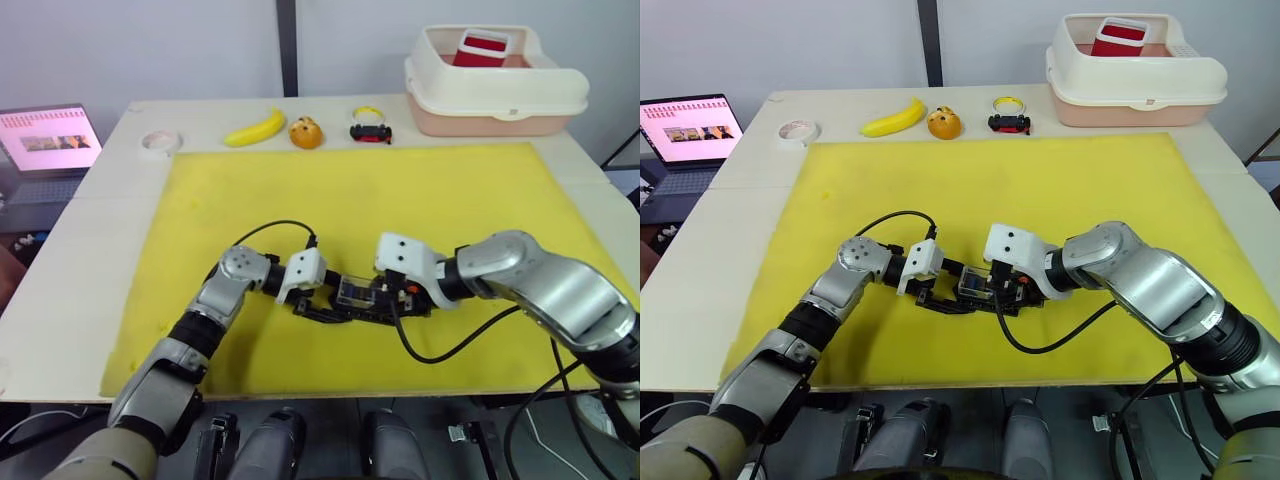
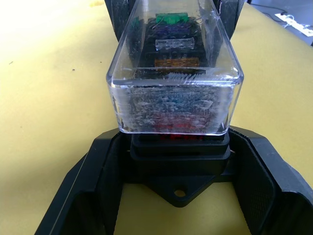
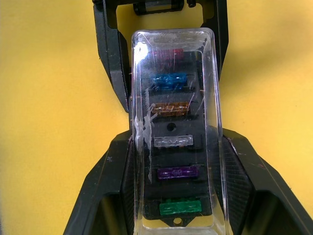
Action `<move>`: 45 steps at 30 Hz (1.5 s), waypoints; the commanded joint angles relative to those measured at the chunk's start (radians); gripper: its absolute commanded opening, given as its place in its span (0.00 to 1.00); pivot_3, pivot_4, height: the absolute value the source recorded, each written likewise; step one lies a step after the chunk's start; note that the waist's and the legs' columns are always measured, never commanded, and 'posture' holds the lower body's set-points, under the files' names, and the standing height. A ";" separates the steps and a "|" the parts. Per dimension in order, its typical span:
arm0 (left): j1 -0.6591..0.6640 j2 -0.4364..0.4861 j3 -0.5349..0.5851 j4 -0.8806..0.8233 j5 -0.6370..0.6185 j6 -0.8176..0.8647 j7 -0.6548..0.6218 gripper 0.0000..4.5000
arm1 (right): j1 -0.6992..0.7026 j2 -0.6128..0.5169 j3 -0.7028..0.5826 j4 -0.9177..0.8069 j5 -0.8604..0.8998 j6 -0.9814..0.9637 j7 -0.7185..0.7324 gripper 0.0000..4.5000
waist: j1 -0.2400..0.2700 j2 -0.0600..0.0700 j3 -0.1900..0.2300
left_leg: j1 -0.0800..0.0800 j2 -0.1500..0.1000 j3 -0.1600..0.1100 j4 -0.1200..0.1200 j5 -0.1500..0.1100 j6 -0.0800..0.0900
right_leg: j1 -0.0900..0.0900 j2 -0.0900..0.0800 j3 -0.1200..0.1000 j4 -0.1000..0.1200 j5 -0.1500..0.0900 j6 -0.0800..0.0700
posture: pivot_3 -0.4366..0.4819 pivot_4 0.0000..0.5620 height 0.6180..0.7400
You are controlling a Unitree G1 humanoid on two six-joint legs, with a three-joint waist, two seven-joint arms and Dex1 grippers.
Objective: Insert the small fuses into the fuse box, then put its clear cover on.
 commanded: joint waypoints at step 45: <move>0.024 -0.003 -0.008 -0.012 0.034 0.001 0.026 0.57 | -0.059 0.005 0.073 0.025 -0.073 0.069 0.073 0.38 | 0.002 0.000 0.000 | 0.000 0.000 0.000 0.000 0.000 0.000 | 0.001 0.000 0.000 0.000 0.000 0.000 | 0.48 0.27 1.00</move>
